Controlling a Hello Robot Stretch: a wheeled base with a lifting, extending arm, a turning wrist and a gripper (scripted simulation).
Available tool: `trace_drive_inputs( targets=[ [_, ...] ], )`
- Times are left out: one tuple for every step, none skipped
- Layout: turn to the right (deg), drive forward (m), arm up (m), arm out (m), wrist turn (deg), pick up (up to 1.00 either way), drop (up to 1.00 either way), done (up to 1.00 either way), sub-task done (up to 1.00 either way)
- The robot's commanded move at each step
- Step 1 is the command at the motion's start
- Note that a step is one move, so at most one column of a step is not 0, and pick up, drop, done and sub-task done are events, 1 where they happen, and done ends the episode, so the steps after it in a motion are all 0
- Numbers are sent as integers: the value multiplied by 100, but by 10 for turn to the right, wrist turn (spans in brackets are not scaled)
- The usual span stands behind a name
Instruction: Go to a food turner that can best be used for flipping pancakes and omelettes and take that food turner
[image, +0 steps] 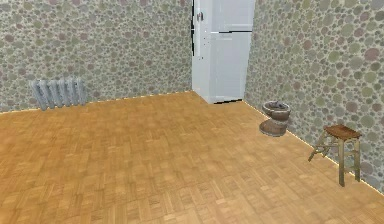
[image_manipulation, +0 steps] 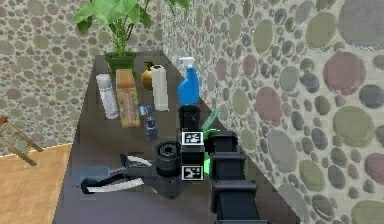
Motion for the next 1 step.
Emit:
trace_drive_inputs(
  targets=[
    [0,0,0,0,0,0,0,100,0]
  ],
)
